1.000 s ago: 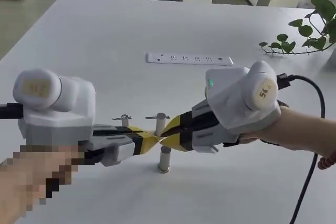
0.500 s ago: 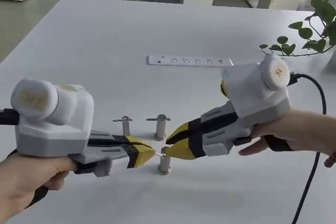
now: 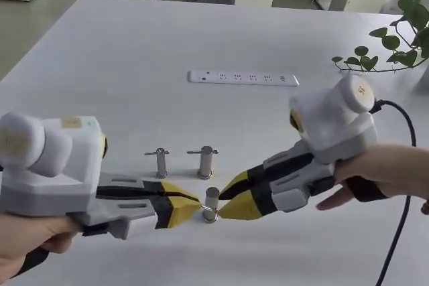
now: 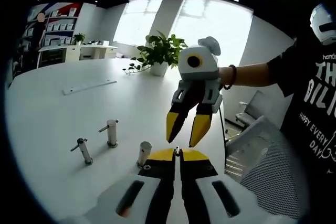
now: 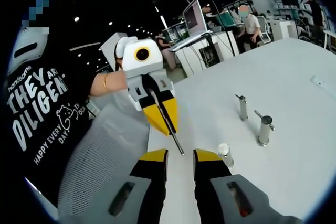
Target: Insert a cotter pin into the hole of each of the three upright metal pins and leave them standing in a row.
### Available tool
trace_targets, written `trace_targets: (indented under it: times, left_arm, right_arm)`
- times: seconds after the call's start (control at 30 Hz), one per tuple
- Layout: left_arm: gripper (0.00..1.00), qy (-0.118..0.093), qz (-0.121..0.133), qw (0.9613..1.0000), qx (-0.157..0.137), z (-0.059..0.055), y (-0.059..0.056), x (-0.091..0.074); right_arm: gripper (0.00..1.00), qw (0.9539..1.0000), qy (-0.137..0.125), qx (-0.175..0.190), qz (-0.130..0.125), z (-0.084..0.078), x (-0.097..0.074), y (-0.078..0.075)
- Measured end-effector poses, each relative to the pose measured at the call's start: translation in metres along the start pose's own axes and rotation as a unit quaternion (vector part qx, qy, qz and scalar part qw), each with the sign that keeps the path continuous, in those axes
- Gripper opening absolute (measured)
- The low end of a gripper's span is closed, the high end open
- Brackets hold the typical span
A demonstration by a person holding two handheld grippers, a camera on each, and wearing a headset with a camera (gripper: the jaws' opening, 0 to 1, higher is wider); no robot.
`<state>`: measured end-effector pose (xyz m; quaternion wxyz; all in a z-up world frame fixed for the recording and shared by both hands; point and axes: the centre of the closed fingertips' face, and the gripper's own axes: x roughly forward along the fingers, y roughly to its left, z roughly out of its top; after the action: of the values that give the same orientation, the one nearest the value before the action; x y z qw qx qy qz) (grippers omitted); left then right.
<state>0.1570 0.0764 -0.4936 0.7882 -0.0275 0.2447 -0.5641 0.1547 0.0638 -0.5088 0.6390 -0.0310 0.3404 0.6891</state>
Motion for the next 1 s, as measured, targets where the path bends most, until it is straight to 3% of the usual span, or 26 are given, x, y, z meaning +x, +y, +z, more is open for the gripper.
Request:
trace_targets:
  times: [0.47, 0.63, 1.0]
  left_arm:
    - [0.00, -0.024, -0.046, 0.9985, 0.015, 0.005, -0.018, -0.002]
    - [0.00, -0.029, -0.056, 0.9979, 0.016, 0.006, -0.023, -0.001]
    - [0.00, -0.036, -0.057, 0.9976, 0.013, 0.006, -0.024, 0.000]
  right_arm:
    - [0.12, 0.9988, -0.001, 0.012, 0.047, -0.001, 0.004, 0.016]
    - [0.04, 0.9979, 0.000, 0.008, 0.064, -0.002, 0.006, 0.023]
    - [0.00, 0.9981, 0.006, -0.010, 0.061, -0.001, 0.006, 0.026]
